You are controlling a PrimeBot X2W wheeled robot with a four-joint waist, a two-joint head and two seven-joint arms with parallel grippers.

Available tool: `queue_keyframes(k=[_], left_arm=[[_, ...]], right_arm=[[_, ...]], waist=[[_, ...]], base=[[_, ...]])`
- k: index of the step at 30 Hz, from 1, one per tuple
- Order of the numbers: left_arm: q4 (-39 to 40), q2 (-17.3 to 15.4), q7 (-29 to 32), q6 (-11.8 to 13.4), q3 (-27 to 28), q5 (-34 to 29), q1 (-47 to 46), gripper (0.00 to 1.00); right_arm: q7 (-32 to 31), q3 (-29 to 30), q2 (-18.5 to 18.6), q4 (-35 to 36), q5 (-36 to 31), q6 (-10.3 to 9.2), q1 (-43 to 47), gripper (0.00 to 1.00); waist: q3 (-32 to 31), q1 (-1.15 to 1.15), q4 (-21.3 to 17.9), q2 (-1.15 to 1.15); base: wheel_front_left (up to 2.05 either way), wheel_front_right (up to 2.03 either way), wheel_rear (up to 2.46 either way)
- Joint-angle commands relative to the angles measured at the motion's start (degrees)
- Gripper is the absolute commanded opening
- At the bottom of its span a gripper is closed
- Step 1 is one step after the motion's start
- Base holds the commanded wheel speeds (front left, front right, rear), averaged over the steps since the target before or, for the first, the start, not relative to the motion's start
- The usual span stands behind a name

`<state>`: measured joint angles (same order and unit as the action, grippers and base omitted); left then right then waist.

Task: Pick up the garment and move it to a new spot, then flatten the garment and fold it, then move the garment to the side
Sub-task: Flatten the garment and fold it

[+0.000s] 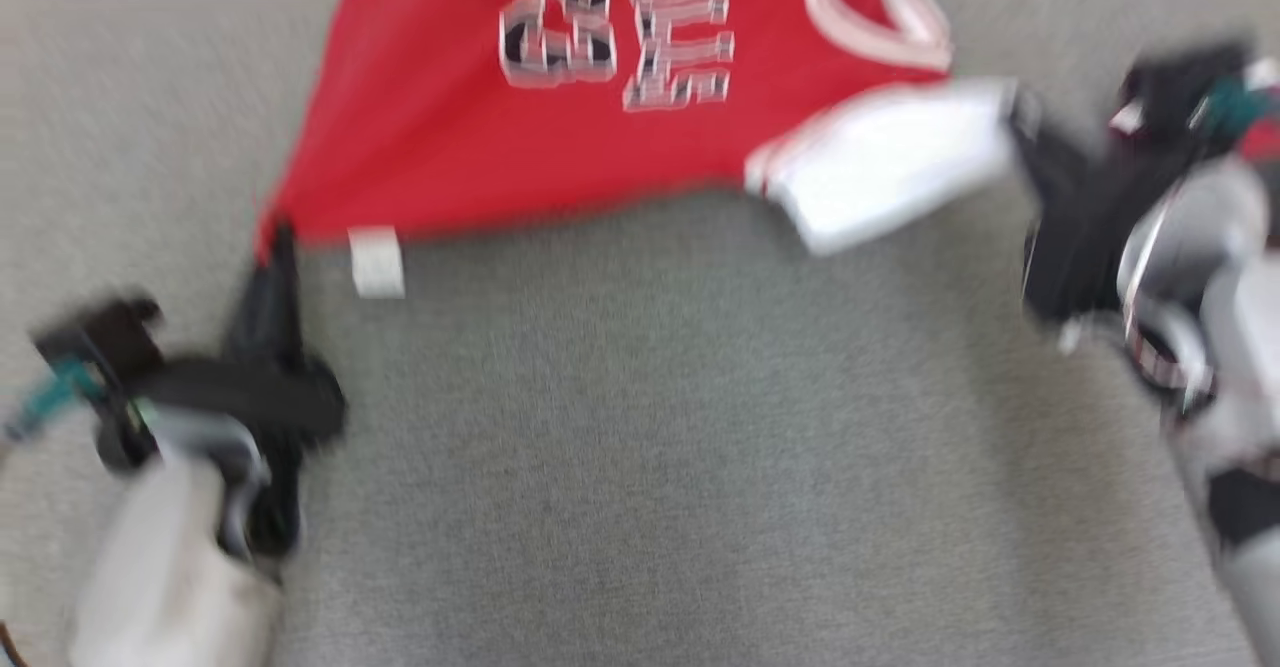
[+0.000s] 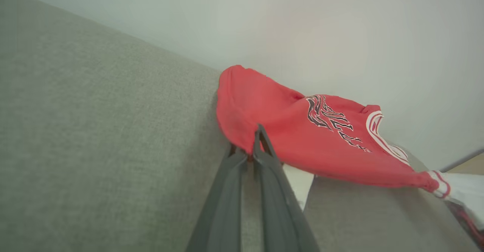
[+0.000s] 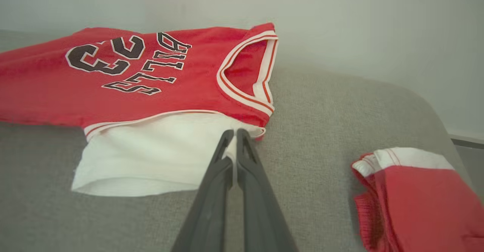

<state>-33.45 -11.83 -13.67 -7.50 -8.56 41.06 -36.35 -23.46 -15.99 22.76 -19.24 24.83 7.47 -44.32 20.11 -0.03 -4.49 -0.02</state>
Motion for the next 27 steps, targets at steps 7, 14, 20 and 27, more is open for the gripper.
queue_keyframes(k=[7, 14, 20, 27], left_arm=[[1.0, 1.9, -0.5, 0.1, -1.3, 2.9, 12.6, 0.0], [4.1, 1.9, -1.0, 0.6, -2.5, 1.2, 20.1, 0.0], [8.7, 2.3, -1.1, 3.3, -2.3, 0.5, 26.4, 0.0], [13.1, 1.9, -1.3, 6.4, -1.0, 0.1, 33.3, 0.0]], right_arm=[[-14.0, 6.6, 0.0, 11.3, -6.1, 0.0, 19.3, 0.0], [-23.4, 12.7, -3.6, 20.4, -9.5, 0.0, 33.3, 0.0], [-27.0, 14.6, -5.8, 25.8, -10.3, 0.0, 40.0, 0.0], [-30.9, 15.6, -7.4, 29.1, -9.6, 0.0, 45.0, 0.0]], waist=[[-15.6, 0.03, -1.1, 0.02], [-18.3, 0.03, -1.0, 0.02], [-19.3, 0.03, -1.3, 0.02], [-19.5, 0.03, -1.1, 0.02]], base=[[0.0, 0.0, 0.0], [0.0, 0.0, 0.0], [0.0, 0.0, 0.0], [0.0, 0.0, 0.0]])
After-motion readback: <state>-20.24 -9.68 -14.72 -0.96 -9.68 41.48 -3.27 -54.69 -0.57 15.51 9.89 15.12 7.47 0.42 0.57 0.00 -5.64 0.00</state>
